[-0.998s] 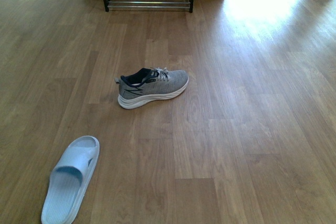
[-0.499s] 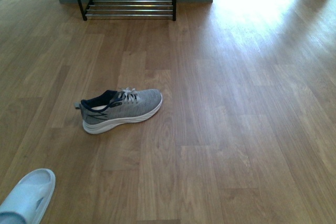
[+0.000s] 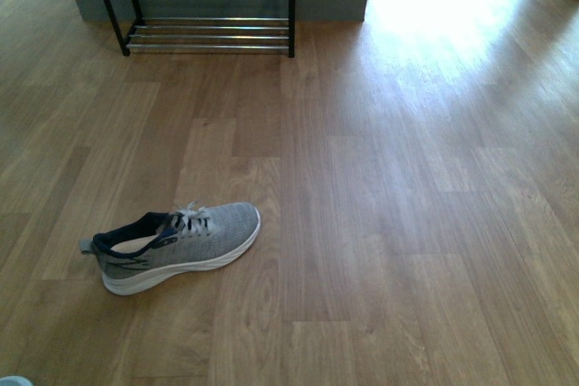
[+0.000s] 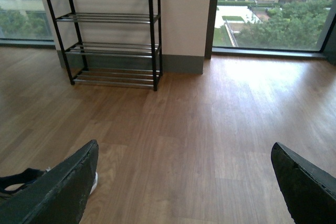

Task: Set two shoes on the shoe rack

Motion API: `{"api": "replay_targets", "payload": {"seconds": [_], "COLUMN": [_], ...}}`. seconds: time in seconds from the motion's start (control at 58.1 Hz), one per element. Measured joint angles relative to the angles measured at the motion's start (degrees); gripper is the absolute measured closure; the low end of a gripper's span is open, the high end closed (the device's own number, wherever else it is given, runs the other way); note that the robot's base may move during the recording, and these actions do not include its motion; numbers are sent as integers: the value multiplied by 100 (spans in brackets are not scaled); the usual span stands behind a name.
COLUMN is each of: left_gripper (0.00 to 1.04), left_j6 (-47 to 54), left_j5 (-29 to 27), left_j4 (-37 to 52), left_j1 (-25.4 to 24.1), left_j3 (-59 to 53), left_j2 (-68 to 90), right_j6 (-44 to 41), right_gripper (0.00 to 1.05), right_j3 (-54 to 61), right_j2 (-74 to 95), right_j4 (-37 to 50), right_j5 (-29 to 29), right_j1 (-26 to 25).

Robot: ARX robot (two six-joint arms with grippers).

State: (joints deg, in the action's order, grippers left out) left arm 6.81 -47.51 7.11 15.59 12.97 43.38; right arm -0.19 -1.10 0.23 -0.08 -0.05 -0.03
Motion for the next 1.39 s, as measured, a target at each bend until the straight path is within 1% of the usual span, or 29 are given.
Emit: {"api": "replay_targets", "payload": {"seconds": [0.826,1.394], "left_gripper": [103,103], "left_j6": [-2,0], "left_j5": [103,35], "left_j4": [0,0], "left_j1": [15,7], "left_j3": [-4,-7], "left_j2": [2,11], "right_j6": [0,0], "right_gripper": [9,9], "right_j3": [0,0], "right_j2": [-2,-4], "right_j4": [0,0], "right_j5": [26,2], "right_j1": [2,2]}}
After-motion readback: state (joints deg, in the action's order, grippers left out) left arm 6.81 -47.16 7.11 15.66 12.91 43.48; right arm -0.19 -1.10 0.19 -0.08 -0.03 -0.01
